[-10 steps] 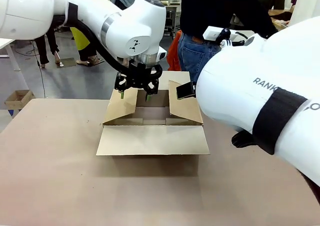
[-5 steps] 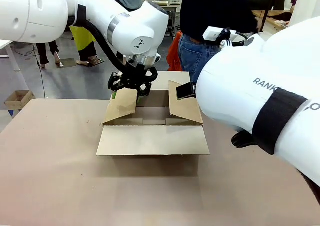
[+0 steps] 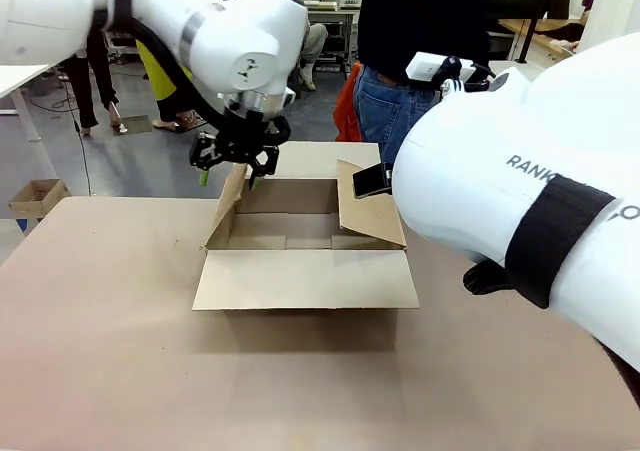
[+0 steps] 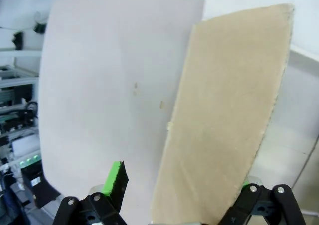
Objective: Pack the gift set into the box.
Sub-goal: Place both hands on the side flaps of the Package Box and spread them outward.
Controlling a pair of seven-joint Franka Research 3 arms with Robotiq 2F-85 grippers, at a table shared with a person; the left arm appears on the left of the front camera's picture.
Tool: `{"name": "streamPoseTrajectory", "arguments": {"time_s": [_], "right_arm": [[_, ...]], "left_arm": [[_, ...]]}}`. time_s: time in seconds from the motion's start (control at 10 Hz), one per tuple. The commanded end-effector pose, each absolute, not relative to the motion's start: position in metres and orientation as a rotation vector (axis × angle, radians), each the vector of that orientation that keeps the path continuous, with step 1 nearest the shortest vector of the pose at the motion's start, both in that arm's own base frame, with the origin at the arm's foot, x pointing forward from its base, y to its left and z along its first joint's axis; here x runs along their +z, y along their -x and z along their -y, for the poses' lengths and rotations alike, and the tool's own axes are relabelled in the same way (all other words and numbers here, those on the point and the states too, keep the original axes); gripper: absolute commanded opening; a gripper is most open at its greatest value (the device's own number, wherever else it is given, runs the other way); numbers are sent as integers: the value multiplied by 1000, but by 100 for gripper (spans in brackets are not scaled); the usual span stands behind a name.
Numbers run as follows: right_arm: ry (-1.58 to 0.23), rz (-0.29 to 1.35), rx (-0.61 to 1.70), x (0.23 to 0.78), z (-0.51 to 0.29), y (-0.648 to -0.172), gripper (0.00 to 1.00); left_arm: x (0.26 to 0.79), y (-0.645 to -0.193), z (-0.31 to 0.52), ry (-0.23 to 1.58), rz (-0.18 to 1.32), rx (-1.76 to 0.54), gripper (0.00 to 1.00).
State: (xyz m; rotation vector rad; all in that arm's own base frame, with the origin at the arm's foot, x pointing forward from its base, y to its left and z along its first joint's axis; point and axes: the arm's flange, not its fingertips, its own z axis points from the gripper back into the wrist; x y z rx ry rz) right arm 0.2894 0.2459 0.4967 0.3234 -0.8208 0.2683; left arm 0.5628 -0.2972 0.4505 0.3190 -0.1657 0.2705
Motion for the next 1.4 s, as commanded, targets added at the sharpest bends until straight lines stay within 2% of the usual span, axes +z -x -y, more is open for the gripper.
{"name": "streamPoseTrajectory", "arguments": {"time_s": [0.0,0.5,0.9,1.0,1.3], "right_arm": [[-327,823,265,498,-245,-290,100],[-327,823,265,498,-245,-290,100],[-327,823,265,498,-245,-290,100],[-327,823,265,498,-245,-290,100],[-327,823,265,498,-245,-290,100]], "left_arm": [[449,-543,259,-235,160,302,100],[434,-537,170,-52,98,449,100],[410,-551,98,222,40,440,100],[438,-549,132,71,94,475,100],[438,-549,132,71,94,475,100]]}}
